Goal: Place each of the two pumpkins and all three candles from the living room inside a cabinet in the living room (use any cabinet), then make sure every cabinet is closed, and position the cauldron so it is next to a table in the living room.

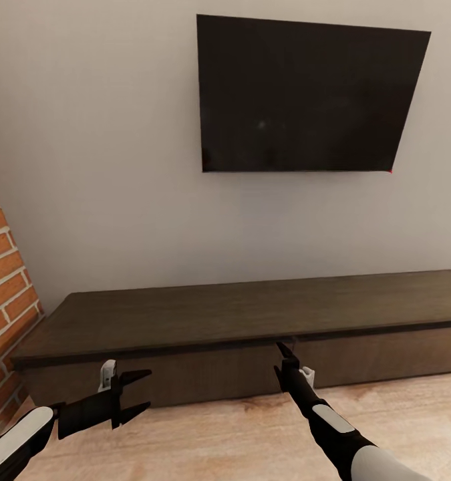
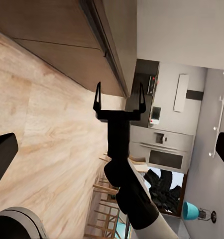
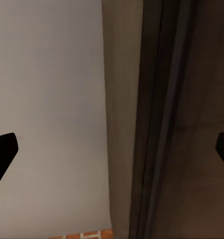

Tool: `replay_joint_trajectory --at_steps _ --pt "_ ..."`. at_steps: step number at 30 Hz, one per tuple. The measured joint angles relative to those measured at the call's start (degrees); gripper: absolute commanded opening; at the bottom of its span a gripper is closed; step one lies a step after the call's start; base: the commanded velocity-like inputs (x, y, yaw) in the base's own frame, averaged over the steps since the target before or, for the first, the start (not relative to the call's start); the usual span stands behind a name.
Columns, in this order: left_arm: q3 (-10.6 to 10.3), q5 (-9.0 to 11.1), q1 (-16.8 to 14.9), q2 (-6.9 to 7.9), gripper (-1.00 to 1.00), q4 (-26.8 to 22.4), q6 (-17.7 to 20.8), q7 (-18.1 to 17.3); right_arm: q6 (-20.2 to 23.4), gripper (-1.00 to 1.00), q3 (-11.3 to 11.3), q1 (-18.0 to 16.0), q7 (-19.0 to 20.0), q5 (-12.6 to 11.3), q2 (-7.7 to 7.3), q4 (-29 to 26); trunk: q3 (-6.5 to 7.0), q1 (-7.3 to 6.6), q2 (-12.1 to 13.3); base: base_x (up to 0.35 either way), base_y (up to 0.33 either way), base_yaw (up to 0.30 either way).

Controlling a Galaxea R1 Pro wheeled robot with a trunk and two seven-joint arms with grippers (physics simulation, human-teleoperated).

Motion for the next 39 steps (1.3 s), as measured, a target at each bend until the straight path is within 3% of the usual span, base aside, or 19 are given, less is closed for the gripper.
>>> replay_joint_trajectory --at_steps 12,18,34,39 --pt "0.0 0.0 0.0 0.00 1.00 0.0 -0.1 0.0 0.0 1.00 0.0 0.0 0.8 -0.1 0.00 0.0 0.00 0.01 0.0 0.044 0.000 0.000" --pt "0.0 0.0 0.0 0.00 1.00 0.0 -0.1 0.0 0.3 1.00 0.0 0.0 3.0 -0.1 -0.06 0.0 -1.32 0.17 -0.1 0.001 0.000 0.000" --pt "0.0 -0.1 0.0 0.00 1.00 0.1 -0.1 0.0 1.2 1.00 0.2 0.0 10.8 -0.2 -0.19 0.0 -1.33 0.17 -0.1 0.000 0.000 0.000" --pt "0.0 -0.1 0.0 0.00 1.00 0.1 -0.1 0.0 1.2 1.00 0.2 0.0 11.3 -0.2 -0.18 0.0 -2.43 0.30 -0.1 0.000 0.000 0.000"
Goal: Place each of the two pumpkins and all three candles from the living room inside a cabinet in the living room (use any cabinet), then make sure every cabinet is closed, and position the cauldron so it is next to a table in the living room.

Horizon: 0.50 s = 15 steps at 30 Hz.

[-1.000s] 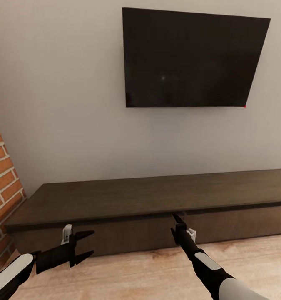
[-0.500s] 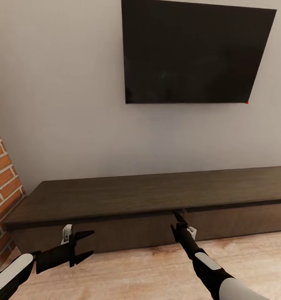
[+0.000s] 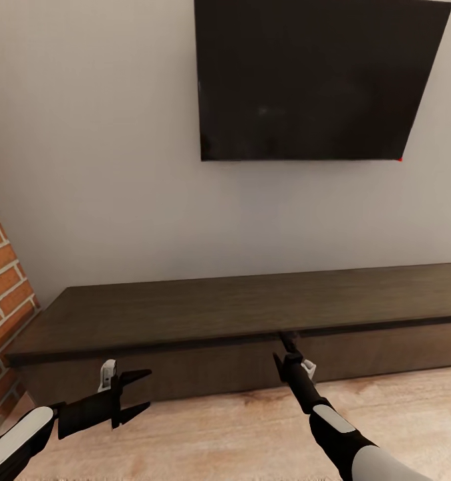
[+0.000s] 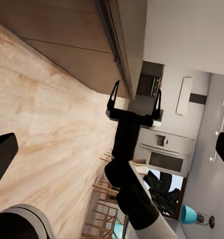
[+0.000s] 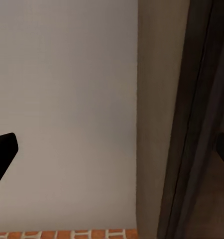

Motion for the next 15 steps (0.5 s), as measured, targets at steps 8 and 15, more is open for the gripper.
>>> replay_joint_trajectory --at_steps 8,15 --pt "0.0 0.0 0.0 0.00 1.00 0.0 0.0 0.0 0.0 1.00 0.0 0.0 0.1 0.0 0.00 0.0 -1.77 0.21 -0.1 0.000 0.000 0.000" --pt "0.0 0.1 0.0 0.00 1.00 0.0 0.0 0.0 0.0 1.00 0.0 0.0 1.0 0.0 0.00 0.0 -2.67 0.31 -0.2 0.000 0.000 0.000"
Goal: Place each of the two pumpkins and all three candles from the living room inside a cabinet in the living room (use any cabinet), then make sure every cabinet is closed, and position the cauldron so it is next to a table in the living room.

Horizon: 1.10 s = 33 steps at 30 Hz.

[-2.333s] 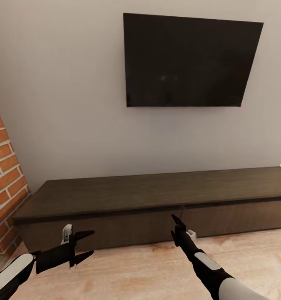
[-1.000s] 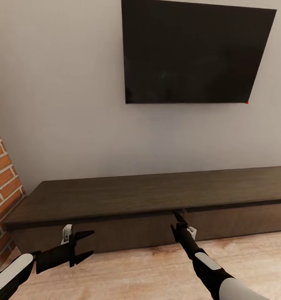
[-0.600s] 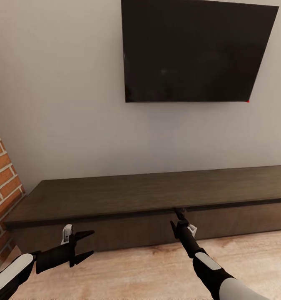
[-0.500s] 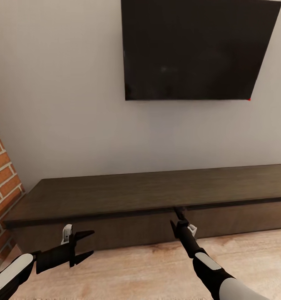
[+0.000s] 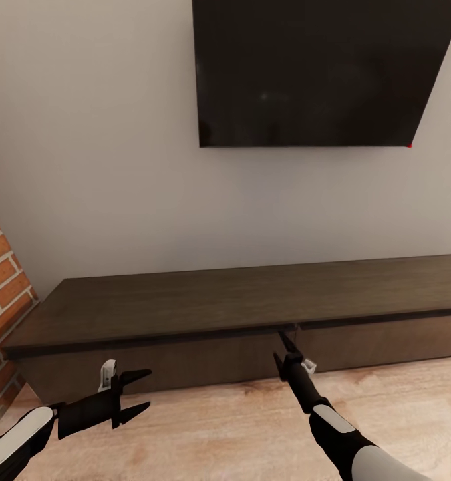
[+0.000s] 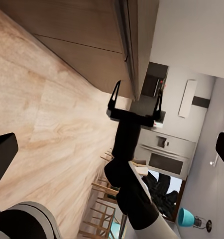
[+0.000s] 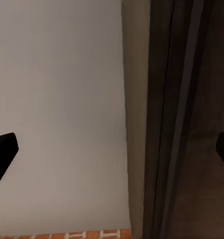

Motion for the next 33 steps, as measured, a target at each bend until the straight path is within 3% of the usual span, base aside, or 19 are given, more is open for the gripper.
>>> replay_joint_trajectory --at_steps 5,28,33 --pt "0.0 0.0 0.0 -0.01 1.00 0.0 0.0 0.0 0.0 1.00 0.1 0.0 2.5 0.0 -0.08 0.0 0.00 0.00 0.0 0.000 0.000 0.000" --pt "0.0 0.0 0.0 -0.09 1.00 0.0 0.0 0.0 0.0 1.00 0.1 0.0 3.2 0.0 -0.08 0.0 -5.09 0.60 -0.3 0.000 0.000 0.000" --pt "0.0 0.0 0.0 -0.09 1.00 0.0 0.0 0.0 0.4 1.00 0.1 0.0 6.4 0.1 -0.09 0.0 -5.32 0.62 -0.3 0.000 0.000 0.000"
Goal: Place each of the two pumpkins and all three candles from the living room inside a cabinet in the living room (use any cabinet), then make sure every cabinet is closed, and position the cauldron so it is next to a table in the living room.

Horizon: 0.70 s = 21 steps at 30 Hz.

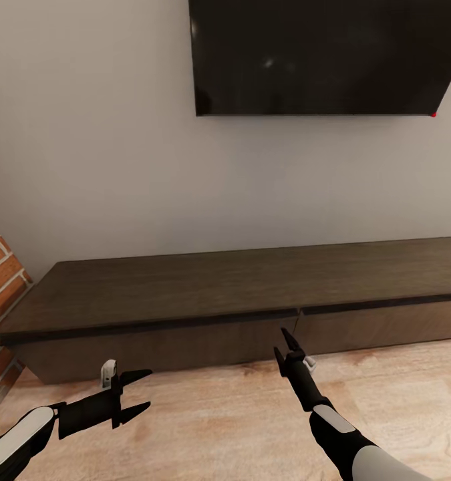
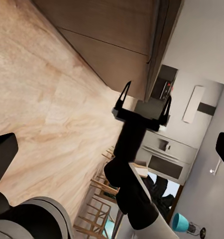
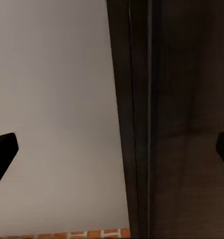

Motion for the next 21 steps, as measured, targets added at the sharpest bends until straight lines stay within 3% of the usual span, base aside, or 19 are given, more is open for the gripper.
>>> replay_joint_trajectory --at_steps 10,21 --pt "0.0 0.0 0.0 0.08 1.00 0.0 0.0 0.0 1.8 1.00 -0.1 0.0 1.6 0.1 0.06 0.1 0.00 0.00 0.0 0.008 0.000 0.000" --pt "0.1 0.0 0.0 0.09 1.00 0.0 0.0 0.0 1.7 1.00 -0.1 0.0 1.5 0.2 0.09 0.1 0.00 -0.01 0.0 0.159 -0.018 0.000"
